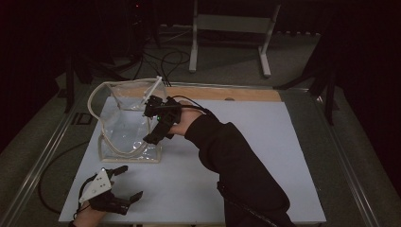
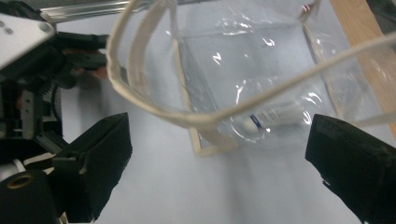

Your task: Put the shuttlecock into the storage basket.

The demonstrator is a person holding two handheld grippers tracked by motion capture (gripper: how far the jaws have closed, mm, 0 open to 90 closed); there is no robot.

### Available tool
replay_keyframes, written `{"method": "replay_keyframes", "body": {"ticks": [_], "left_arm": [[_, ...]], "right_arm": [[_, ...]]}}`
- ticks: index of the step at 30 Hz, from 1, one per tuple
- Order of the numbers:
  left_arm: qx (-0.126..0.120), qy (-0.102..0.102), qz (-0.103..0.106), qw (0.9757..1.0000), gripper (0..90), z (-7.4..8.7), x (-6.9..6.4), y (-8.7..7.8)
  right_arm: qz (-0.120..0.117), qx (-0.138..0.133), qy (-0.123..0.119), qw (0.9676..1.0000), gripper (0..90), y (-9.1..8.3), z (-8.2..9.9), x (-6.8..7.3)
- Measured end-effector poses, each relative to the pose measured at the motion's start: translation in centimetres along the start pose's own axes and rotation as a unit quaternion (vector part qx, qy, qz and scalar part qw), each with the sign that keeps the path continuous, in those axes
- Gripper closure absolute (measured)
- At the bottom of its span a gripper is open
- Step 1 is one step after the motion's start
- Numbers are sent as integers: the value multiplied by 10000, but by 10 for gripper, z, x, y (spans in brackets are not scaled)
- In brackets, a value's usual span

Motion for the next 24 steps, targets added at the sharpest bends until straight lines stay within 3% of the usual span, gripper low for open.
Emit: {"method": "replay_keyframes", "body": {"ticks": [8, 24], "left_arm": [[-4, -3, -7, 10000, 4, 0, 0, -1], [3, -3, 13, 10000, 4, 0, -1, 0]], "right_arm": [[3, -75, 58, 10000, 70, -6, 15, -9], [-54, -310, 284, 9991, 71, -8, 62, -26]]}}
Point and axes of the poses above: each handheld gripper's, and its own axes: y roughly forward along the jaws, z roughly out of its underside, x roughly to its left, the point moved 7 cm from there along y, roughly forward along the jaws, and after that the axes turned 11 degrees about y, right-handed, at the moved point
